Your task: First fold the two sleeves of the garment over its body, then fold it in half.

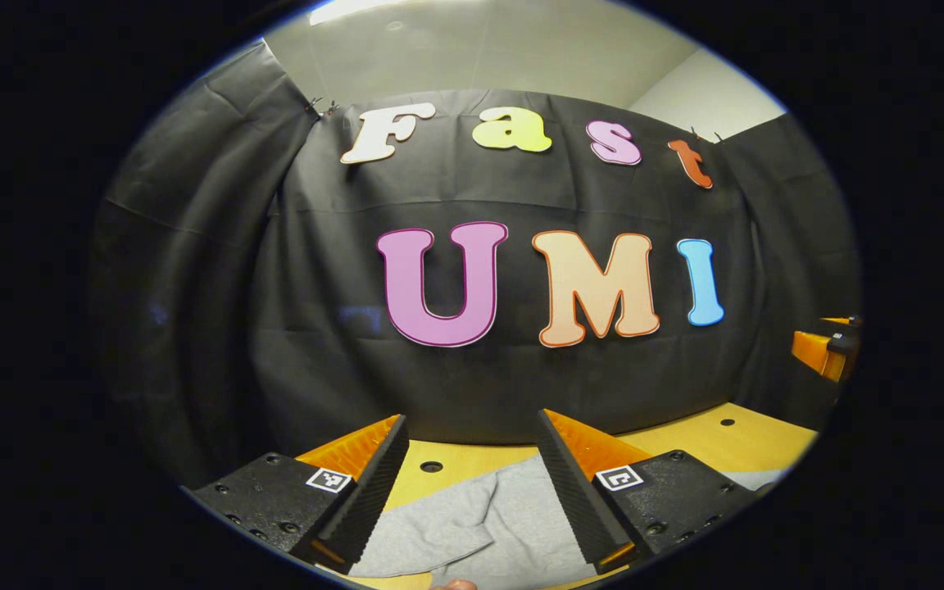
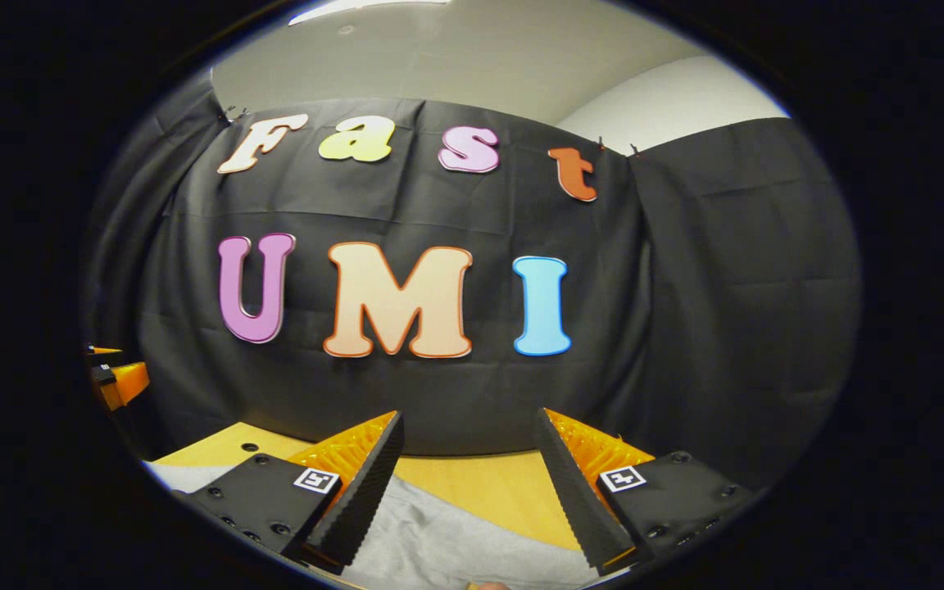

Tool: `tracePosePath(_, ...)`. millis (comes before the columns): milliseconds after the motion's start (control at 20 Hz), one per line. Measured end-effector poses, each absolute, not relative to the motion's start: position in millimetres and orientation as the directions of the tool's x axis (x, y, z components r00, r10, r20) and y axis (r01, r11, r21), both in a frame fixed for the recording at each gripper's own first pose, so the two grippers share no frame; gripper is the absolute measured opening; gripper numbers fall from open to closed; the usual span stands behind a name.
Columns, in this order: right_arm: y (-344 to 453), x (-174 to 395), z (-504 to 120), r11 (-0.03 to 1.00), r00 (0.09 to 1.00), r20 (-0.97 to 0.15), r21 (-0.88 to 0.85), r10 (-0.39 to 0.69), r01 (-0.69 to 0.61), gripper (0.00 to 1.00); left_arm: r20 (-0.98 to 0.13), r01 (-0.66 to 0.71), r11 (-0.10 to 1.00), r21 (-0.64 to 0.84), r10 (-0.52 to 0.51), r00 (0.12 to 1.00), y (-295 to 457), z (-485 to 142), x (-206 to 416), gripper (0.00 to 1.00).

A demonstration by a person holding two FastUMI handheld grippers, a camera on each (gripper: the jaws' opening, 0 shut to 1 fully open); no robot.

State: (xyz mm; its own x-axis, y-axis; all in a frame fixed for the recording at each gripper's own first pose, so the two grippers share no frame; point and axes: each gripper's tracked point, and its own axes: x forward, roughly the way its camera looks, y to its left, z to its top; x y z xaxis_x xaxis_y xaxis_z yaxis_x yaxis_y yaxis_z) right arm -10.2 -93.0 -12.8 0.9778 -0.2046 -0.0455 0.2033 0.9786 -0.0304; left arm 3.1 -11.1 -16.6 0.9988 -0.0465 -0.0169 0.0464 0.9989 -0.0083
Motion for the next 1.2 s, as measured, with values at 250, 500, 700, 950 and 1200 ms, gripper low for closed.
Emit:
tracePosePath(250, -156, -22, -27, 0.948, 0.947, -0.079, -0.104, -0.310, 0.302, 1.00, -0.025, 0.089, 0.996, -0.022, -0.089, 0.996, -29, -20, 9, 0.92)
tracePosePath(500, -211, -36, -52, 0.916, 0.910, -0.141, -0.154, -0.391, 0.370, 0.99, -0.020, 0.118, 0.993, -0.029, -0.118, 0.993, -45, -18, 11, 0.92)
tracePosePath(700, -242, -50, -101, 0.900, 0.860, -0.266, -0.141, -0.435, 0.412, 1.00, -0.033, 0.114, 0.993, -0.006, -0.114, 0.993, -47, -22, 12, 0.93)
tracePosePath(950, -283, -80, -168, 0.860, 0.756, -0.420, -0.153, -0.502, 0.486, 1.00, -0.044, 0.102, 0.995, -0.004, -0.103, 0.994, -47, -26, 11, 0.94)
tracePosePath(1200, -314, -124, -240, 0.829, 0.620, -0.587, -0.172, -0.521, 0.532, 1.00, -0.056, 0.101, 0.995, 0.000, -0.101, 0.993, -51, -29, 13, 0.92)
